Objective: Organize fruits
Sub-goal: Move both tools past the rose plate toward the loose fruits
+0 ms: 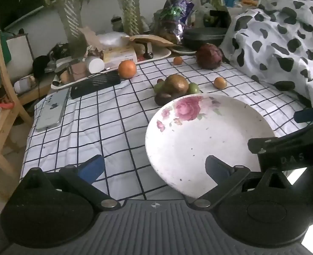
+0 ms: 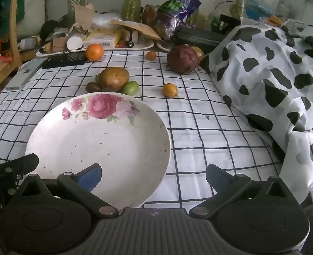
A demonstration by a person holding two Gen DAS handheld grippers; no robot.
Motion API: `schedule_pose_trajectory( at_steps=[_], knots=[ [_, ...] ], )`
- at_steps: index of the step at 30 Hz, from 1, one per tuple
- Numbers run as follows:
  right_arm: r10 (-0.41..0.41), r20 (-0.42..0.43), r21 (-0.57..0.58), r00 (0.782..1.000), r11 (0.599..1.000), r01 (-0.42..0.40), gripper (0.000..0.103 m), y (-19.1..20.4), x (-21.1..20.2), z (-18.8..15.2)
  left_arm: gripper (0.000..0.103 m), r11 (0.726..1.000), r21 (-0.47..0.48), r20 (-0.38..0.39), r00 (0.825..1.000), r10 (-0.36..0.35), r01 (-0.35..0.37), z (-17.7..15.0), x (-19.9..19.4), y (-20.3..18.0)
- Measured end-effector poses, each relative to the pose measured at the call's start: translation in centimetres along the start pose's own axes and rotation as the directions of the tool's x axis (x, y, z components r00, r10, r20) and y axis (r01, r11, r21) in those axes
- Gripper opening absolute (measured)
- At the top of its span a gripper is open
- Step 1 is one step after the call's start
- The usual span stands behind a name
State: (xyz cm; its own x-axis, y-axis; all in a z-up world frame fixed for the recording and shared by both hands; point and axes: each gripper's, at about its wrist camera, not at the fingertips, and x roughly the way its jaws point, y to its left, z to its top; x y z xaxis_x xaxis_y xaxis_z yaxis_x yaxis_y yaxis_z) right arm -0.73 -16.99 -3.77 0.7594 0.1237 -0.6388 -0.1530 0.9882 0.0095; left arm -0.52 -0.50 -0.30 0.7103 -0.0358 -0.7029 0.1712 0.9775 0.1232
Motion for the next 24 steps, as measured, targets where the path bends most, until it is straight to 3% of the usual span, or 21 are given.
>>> schedule_pose_trajectory(
  at_steps=[10, 19, 24],
  knots=[
    [0.021, 0.023, 0.024, 1.000, 0.999, -0.021, 0.103, -0.3, 0.1, -0.3, 0.103, 1.000, 0.016, 0.029, 0.999, -0.017, 0.016, 0.0, 0.0, -0.3],
    [0.024, 0.041, 0.069, 0.999, 0.997, -0.027, 0.103, -0.7, 0.2, 0.0, 0.102, 0.999, -0.039, 0.047, 0.999, -0.020, 0.022, -0.1, 0.0, 0.6],
    [0.008, 0.068, 0.065, 0.998, 0.998, -0.013, 0.103, -0.6, -0.4, 0.1, 0.102, 1.000, -0.002, 0.054, 0.998, -0.021, 0.021, -0.2, 0.0, -0.2]
  ],
)
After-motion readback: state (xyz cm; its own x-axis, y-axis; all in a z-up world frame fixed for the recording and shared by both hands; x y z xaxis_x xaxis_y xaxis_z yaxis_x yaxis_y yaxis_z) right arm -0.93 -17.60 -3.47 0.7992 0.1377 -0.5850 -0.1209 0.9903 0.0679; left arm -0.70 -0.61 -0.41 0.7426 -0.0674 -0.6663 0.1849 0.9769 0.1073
